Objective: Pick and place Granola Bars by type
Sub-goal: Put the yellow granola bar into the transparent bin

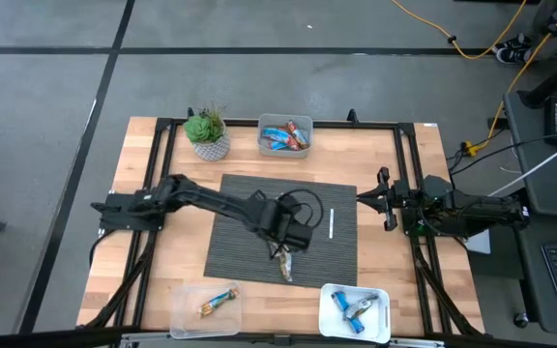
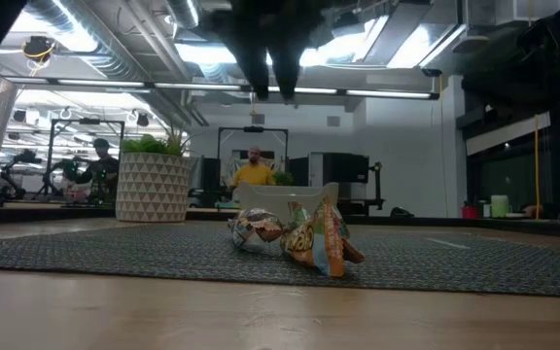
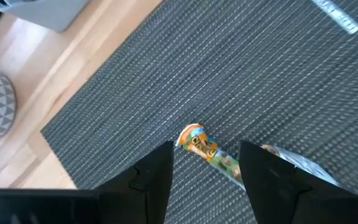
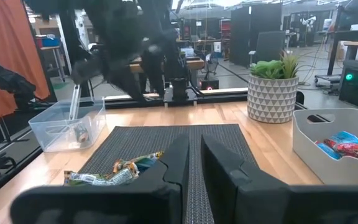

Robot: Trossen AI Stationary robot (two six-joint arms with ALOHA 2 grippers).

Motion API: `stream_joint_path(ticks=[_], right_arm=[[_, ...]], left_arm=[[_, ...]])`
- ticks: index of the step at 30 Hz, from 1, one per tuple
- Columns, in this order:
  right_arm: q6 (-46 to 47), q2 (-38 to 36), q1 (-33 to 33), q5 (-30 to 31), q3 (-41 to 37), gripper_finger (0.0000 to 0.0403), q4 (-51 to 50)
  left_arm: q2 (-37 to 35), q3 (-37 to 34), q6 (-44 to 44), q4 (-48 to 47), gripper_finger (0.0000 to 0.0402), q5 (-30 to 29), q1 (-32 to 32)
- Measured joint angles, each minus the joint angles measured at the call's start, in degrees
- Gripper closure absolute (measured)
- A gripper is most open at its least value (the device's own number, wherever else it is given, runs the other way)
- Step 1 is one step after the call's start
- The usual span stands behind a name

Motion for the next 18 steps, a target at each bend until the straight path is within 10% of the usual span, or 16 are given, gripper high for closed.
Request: stream_joint_path(ticks=[18], right_arm=[[0.0,0.0,0.0,0.0,0.0,0.0357,0.0]], left_arm=[[10.5,0.0,-4.8,0.9,0.018,7.4,1.3]])
